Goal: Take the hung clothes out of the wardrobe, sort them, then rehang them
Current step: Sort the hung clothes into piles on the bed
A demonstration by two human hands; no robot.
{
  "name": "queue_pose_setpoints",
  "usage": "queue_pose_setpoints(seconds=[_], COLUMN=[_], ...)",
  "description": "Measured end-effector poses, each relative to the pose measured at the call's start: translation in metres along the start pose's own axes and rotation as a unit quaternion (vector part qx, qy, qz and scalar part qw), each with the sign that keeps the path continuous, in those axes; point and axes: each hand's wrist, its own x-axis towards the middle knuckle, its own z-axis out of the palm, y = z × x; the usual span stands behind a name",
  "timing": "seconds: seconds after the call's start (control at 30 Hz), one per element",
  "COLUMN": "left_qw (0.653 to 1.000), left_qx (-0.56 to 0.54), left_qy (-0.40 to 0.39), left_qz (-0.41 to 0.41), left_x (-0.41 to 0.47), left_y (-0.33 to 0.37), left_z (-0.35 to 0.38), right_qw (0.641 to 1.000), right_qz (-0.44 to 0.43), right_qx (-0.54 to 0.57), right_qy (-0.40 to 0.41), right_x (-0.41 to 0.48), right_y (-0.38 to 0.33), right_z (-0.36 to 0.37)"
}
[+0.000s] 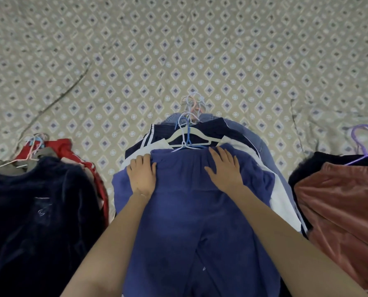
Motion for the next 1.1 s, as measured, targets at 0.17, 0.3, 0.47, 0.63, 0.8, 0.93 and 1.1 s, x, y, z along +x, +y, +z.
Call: queue_pose_setpoints(seconds=[0.17,0.3,0.47,0.63,0.8,0.93,1.1], left_qw=[0.998,0.993,0.992,0.990,0.987,0.989,0.985], left_qx=[-0.064,-0.108,-0.122,-0.135,-0.158,-0.133,-0.131], left_qy=[0.010,0.036,0.038,0.034,0.029,0.015,0.050], left_qz=[0.013,-0.006,-0.004,0.015,0.021,0.056,0.098], left_x=[-0.013,-0.030,-0.064,-0.102,-0.139,-0.169,-0.211], left_y=[0.001,0.004,0.007,0.007,-0.001,-0.007,-0.015], left_z=[-0.010,-0.025,-0.056,-0.090,-0.119,-0.139,-0.165], right_qw=[1.000,1.000,1.000,0.998,0.997,0.994,0.988], right_qz=[-0.002,0.001,0.013,0.006,0.003,-0.002,0.000], right_qx=[-0.002,-0.006,-0.003,0.052,0.074,0.086,0.096], right_qy=[-0.002,0.004,-0.004,0.018,0.031,0.065,0.125], right_x=[-0.003,-0.014,-0.041,-0.080,-0.126,-0.162,-0.219], right_y=[0.002,0.000,-0.004,-0.015,-0.027,-0.041,-0.058], right_z=[-0.004,-0.014,-0.036,-0.060,-0.077,-0.092,-0.100])
